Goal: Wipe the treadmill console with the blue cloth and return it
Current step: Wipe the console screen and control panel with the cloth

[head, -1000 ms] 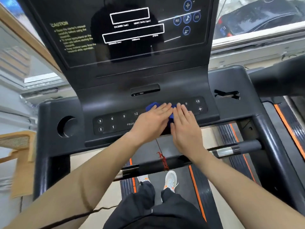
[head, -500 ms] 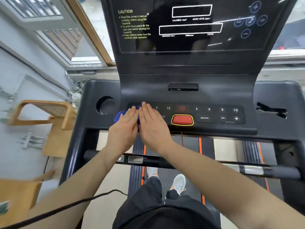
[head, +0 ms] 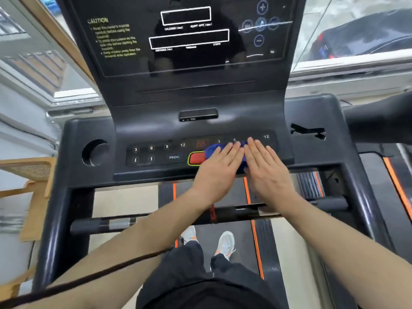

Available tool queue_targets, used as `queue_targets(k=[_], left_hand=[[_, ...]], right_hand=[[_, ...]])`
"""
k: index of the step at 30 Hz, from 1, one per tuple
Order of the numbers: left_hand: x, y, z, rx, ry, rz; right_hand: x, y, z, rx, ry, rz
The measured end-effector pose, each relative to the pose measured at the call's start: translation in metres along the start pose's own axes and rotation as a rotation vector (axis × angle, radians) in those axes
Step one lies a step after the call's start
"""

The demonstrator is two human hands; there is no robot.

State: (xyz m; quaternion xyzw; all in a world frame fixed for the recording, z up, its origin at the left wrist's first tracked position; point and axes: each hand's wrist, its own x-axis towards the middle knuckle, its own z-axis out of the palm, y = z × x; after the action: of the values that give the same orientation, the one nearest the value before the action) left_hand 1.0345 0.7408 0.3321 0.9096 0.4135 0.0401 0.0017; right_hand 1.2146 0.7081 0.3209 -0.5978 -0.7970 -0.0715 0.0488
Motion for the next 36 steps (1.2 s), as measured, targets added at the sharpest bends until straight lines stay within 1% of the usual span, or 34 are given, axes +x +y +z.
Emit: queue_targets(k=[2, 4, 6, 9, 11, 14, 17, 19, 22, 24, 27, 29, 33, 36], left_hand=[[0.032, 0.021, -0.001, -0.002, -0.020, 0.071], [0.052, 0.036, -0.003, 0.018, -0.037, 0.106], [0.055, 0.043, -0.003, 0.044, -0.015, 0.109], [0.030, 0.033, 0.002, 0.024, -0.032, 0.118], [0.000, 0.012, 0.003, 0.008, 0.013, 0.106], [-0.061, -0.030, 0.002, 0.007, 0.094, 0.056], [-0.115, -0.073, 0.002, 0.053, 0.099, -0.073], [-0.138, -0.098, 0.002, 0.069, 0.079, -0.200], [-0.159, -0.130, -0.004, 0.076, 0.075, -0.410], [-0.172, -0.147, -0.008, 0.031, 0.079, -0.527], [-0.180, -0.158, -0.008, -0.023, 0.107, -0.589], [-0.174, -0.154, -0.007, -0.069, 0.142, -0.571], [-0.140, -0.136, -0.005, -0.094, 0.094, -0.402], [-0.091, -0.116, -0.015, -0.190, 0.034, -0.287]], right_hand=[[-0.009, 0.028, -0.002, 0.021, -0.019, 0.118], [-0.015, 0.043, -0.002, 0.039, -0.052, 0.212], [-0.019, 0.039, 0.000, 0.045, -0.051, 0.273], [-0.024, 0.006, 0.007, 0.104, -0.016, 0.309], [-0.025, -0.025, 0.011, 0.145, -0.008, 0.237], [-0.017, -0.072, 0.011, 0.175, -0.009, 0.033], [0.012, -0.118, 0.004, 0.163, -0.042, -0.148], [0.042, -0.150, -0.001, 0.146, -0.063, -0.237], [0.089, -0.194, -0.010, 0.108, -0.112, -0.346], [0.112, -0.219, -0.016, 0.092, -0.168, -0.399], [0.123, -0.236, -0.019, 0.072, -0.223, -0.407], [0.115, -0.229, -0.019, 0.064, -0.228, -0.393], [0.095, -0.185, -0.024, 0.030, -0.257, -0.295], [0.087, -0.136, -0.030, 0.008, -0.282, -0.120]])
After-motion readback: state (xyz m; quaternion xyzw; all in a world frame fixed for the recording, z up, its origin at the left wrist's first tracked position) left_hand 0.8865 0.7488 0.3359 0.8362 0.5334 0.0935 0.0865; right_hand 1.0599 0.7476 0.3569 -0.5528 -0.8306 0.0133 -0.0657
